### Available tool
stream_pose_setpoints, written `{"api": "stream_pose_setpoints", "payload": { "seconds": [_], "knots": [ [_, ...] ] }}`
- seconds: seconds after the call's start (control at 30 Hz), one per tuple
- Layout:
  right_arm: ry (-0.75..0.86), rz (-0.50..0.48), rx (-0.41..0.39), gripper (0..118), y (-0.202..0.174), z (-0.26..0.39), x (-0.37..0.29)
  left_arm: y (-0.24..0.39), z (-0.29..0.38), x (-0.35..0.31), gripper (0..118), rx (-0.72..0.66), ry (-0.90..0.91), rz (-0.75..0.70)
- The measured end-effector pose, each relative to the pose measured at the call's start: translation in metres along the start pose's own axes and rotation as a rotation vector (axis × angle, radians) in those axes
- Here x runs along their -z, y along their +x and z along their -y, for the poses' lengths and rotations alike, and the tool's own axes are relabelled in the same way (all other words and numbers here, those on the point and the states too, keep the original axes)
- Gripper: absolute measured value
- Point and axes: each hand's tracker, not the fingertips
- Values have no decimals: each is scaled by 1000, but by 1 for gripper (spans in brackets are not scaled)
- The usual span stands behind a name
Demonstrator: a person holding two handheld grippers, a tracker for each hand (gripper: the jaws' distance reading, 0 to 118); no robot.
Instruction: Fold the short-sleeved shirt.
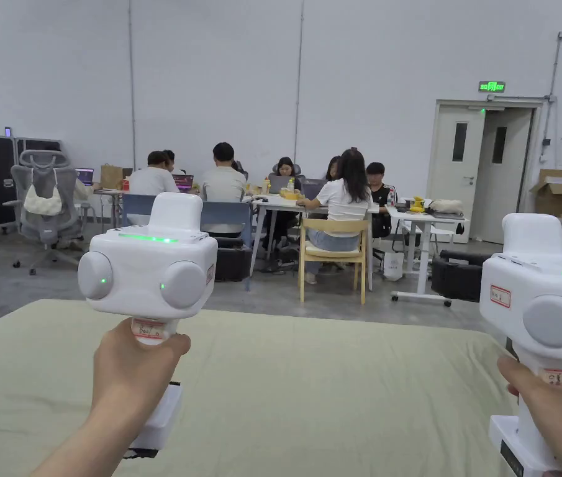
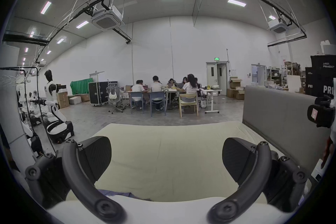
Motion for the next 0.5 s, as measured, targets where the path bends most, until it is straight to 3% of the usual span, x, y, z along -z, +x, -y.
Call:
{"api": "stream_pose_setpoints", "payload": {
  "seconds": [0.03,0.07,0.1,0.13,0.17,0.23,0.27,0.37,0.5],
  "knots": [
    [3,-4,-2,114,-1,4,-2,-2,4,-2,118,3,1,3],
    [8,-27,-25,87,-2,9,-5,-4,8,-5,109,11,21,66],
    [12,-18,-41,38,-4,14,-6,-4,11,-8,73,17,26,75],
    [-3,42,-101,3,-8,19,-4,-3,14,-9,6,23,29,86],
    [-38,105,-138,3,-9,27,-2,-2,15,-5,0,26,1,85],
    [-21,-92,8,3,1,40,-5,-5,24,-9,0,-13,-19,113],
    [-44,-87,36,3,3,44,-5,-4,27,-9,0,2,-28,107],
    [-36,-53,-9,3,1,52,-4,1,39,-2,0,25,-37,90],
    [-45,-99,-59,3,-13,54,-3,-12,45,-3,0,-5,-44,91]
  ]
}}
